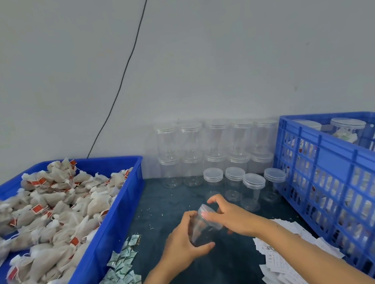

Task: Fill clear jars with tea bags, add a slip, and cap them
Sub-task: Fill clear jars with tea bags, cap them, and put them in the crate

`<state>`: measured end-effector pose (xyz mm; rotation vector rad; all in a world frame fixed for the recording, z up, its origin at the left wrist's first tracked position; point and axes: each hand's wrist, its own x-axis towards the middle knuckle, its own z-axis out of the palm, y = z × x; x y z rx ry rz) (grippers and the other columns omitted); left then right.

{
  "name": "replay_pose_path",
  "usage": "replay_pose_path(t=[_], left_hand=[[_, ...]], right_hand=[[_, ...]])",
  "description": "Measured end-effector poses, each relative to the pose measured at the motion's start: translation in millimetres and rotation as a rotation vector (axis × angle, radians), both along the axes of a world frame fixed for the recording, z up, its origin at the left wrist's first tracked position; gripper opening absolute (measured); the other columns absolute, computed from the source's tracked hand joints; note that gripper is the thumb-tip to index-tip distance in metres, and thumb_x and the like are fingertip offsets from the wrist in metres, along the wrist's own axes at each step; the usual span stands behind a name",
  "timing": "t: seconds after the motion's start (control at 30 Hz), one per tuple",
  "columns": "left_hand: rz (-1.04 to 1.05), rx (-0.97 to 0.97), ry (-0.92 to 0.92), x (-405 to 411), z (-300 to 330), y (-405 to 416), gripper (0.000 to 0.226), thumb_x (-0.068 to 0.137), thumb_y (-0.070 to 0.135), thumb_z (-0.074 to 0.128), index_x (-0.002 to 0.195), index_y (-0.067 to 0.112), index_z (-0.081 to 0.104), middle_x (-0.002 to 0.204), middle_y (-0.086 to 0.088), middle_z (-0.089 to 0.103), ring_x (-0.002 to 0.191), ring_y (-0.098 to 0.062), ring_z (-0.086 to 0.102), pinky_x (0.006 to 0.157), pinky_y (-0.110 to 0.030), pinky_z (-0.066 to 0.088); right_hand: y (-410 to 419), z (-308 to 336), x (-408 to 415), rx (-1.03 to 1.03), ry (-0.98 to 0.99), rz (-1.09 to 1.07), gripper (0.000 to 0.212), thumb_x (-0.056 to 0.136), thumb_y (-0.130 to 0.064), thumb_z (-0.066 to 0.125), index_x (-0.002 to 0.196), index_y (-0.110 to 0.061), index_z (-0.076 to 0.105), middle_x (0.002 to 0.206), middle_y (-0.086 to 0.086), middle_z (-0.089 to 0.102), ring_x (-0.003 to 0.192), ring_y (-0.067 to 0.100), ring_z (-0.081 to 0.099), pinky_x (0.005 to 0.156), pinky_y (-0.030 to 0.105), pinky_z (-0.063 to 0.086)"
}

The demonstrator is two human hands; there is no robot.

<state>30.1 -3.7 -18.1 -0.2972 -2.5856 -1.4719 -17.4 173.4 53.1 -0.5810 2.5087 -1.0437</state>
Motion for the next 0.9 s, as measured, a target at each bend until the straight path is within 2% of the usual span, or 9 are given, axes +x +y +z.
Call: replay_pose_path(t=[0.03,0.1,0.23,0.3,0.4,0.47,0.6,0.73,0.9], left_hand=[[0.002,0.007,-0.005,0.0,-0.7,-1.0,0.064,0.061,0.055,0.078,0.112,0.049,0.040,0.096,0.029,0.061,0.081,0.004,0.059,0.072,-0.013,0.046],[0.013,0.032,-0.019,0.1,-3.3,-4.1,0.066,0.060,0.053,0.080,0.114,0.042,0.043,0.101,0.024,0.063,0.091,-0.002,0.063,0.084,-0.027,0.051],[0.042,-0.022,0.018,3.9,-2.2,-5.4,0.066,0.058,0.054,0.078,0.113,0.047,0.042,0.103,0.030,0.060,0.091,0.002,0.059,0.083,-0.022,0.048],[0.044,-0.038,0.028,5.4,0.0,-3.0,0.067,0.058,0.055,0.077,0.113,0.050,0.040,0.102,0.032,0.059,0.090,0.004,0.058,0.078,-0.016,0.047],[0.057,-0.033,0.025,5.7,0.0,-1.8,0.068,0.058,0.055,0.078,0.114,0.047,0.040,0.102,0.029,0.060,0.090,0.003,0.060,0.081,-0.020,0.049],[0.082,-0.017,0.028,5.9,-2.6,-3.9,0.069,0.058,0.053,0.079,0.115,0.043,0.042,0.104,0.026,0.062,0.092,0.000,0.061,0.086,-0.027,0.050],[0.106,-0.026,0.041,6.4,-2.9,-5.8,0.070,0.058,0.053,0.079,0.116,0.042,0.042,0.108,0.026,0.062,0.094,0.001,0.061,0.087,-0.028,0.050],[0.124,0.004,0.039,5.7,-1.6,-5.7,0.071,0.059,0.052,0.079,0.118,0.041,0.042,0.107,0.024,0.062,0.086,0.003,0.059,0.081,-0.025,0.051],[0.115,0.013,0.033,6.6,-4.6,-7.2,0.071,0.060,0.052,0.080,0.118,0.041,0.042,0.108,0.024,0.061,0.092,-0.001,0.061,0.082,-0.027,0.052]], right_hand=[[1.0,1.5,-0.1,-0.050,-0.040,0.047,0.049,0.092,-0.049,0.053,0.134,-0.036,0.030,0.125,0.001,0.050,0.105,0.013,0.055,0.096,0.038,0.049],[4.0,7.0,-1.4,-0.157,-0.140,0.105,0.060,0.085,-0.028,0.062,0.135,-0.038,0.030,0.129,0.001,0.046,0.110,0.012,0.053,0.097,0.035,0.048],[-4.2,8.4,1.7,-0.100,-0.111,-0.015,0.075,0.085,-0.063,0.056,0.144,-0.033,0.021,0.144,0.001,0.030,0.123,0.016,0.042,0.088,0.028,0.043],[-8.3,5.1,2.2,-0.016,-0.026,-0.044,0.071,0.088,-0.061,0.052,0.143,-0.027,0.022,0.140,0.003,0.035,0.117,0.019,0.048,0.082,0.028,0.048],[-6.3,9.9,2.6,-0.119,-0.002,0.047,0.053,0.090,-0.027,0.063,0.134,-0.037,0.035,0.125,0.002,0.046,0.106,0.011,0.053,0.085,0.027,0.052],[-0.9,13.3,1.7,-0.203,-0.009,0.124,0.066,0.083,-0.005,0.066,0.127,-0.048,0.042,0.126,-0.005,0.045,0.112,0.006,0.050,0.085,0.022,0.052],[-0.9,8.5,2.4,-0.219,0.034,0.082,0.071,0.081,-0.014,0.075,0.130,-0.048,0.038,0.136,-0.005,0.039,0.124,0.008,0.043,0.093,0.023,0.043],[-6.8,0.4,1.9,-0.308,0.014,0.034,0.057,0.084,-0.013,0.073,0.125,-0.040,0.046,0.126,-0.001,0.049,0.112,0.007,0.052,0.075,0.016,0.051],[-5.8,-4.6,5.2,-0.356,0.043,0.035,0.047,0.081,-0.014,0.076,0.116,-0.039,0.056,0.118,-0.005,0.055,0.108,0.009,0.056,0.074,0.013,0.052]])
